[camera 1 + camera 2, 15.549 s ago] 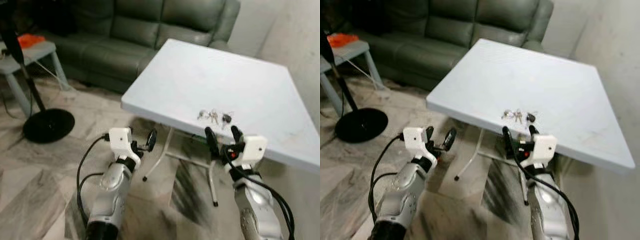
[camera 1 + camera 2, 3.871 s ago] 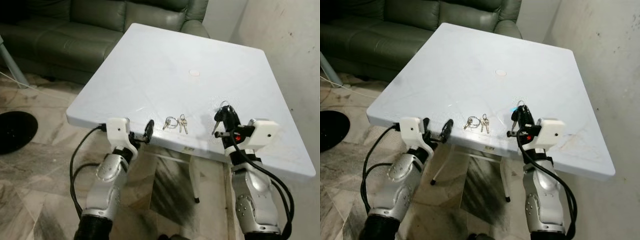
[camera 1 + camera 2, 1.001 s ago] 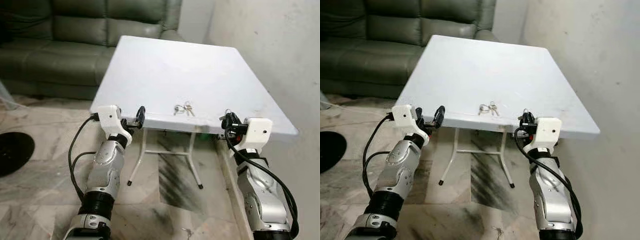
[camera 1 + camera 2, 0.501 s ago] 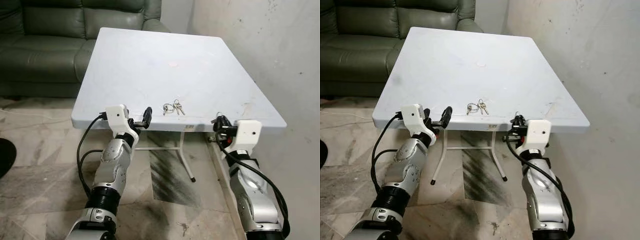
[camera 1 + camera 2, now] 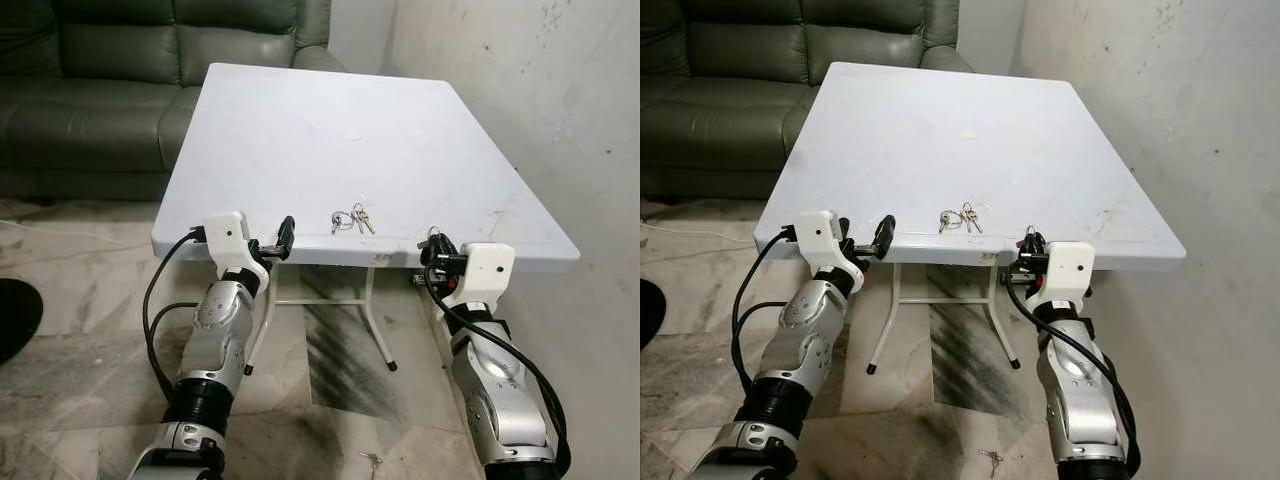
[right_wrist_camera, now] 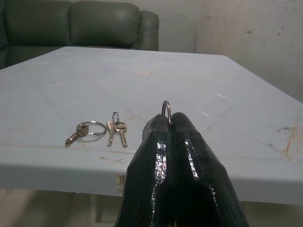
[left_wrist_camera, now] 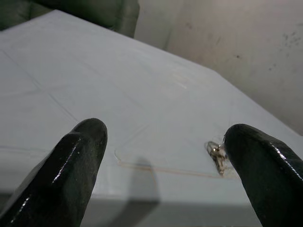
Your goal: Hang keys on a hook
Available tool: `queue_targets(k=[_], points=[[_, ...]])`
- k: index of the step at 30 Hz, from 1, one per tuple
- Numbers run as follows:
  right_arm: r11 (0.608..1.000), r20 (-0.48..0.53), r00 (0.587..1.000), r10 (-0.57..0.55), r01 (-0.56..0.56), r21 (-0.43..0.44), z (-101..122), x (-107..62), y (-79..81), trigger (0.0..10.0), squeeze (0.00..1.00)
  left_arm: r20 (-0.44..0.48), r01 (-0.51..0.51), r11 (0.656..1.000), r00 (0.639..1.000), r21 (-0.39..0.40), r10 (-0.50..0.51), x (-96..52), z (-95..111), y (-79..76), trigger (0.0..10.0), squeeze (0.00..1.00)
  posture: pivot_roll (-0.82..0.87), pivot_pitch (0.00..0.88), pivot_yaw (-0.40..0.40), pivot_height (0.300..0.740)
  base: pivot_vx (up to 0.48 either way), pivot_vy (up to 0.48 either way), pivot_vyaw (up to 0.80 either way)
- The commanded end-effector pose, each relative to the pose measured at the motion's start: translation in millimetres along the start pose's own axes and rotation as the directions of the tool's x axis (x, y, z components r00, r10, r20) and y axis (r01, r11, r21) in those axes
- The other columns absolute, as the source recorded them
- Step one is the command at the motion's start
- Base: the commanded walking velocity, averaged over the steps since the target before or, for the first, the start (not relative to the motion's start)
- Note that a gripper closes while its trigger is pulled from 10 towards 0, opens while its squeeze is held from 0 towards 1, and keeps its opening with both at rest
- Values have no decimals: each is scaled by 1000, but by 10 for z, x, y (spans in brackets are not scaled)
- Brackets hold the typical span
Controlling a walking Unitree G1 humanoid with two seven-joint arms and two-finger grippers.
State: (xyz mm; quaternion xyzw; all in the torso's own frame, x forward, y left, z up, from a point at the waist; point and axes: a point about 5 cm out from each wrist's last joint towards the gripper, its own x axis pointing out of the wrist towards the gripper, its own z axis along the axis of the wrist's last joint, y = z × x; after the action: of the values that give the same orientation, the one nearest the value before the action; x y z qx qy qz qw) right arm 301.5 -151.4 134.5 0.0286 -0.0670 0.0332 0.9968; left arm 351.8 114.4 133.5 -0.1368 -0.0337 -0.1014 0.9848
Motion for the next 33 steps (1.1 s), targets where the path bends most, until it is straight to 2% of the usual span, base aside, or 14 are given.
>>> queue_targets(k=[1,5,9,33], points=[[1000,16,1000,-7,8,-12,36,22,-22,10000,0,11,5,1000,1000,2,-5,-5,28,-8,10000,0,-5,29,-70,719,0,-428,-606],[1000,16,1000,-2,2,-18,36,31,-34,10000,0,21,2,1000,1000,3,-2,-5,34,-7,10000,0,-3,23,-76,719,0,-458,-602],[1000,15,1000,4,-4,-23,36,39,-38,10000,0,19,-9,999,1000,-48,10,-7,29,-25,10000,0,1,14,-82,719,0,0,-598],[1000,13,1000,14,-13,-26,38,40,-43,10000,0,27,-17,998,999,-60,19,-28,38,-28,10000,0,2,20,-94,719,0,0,-592]])
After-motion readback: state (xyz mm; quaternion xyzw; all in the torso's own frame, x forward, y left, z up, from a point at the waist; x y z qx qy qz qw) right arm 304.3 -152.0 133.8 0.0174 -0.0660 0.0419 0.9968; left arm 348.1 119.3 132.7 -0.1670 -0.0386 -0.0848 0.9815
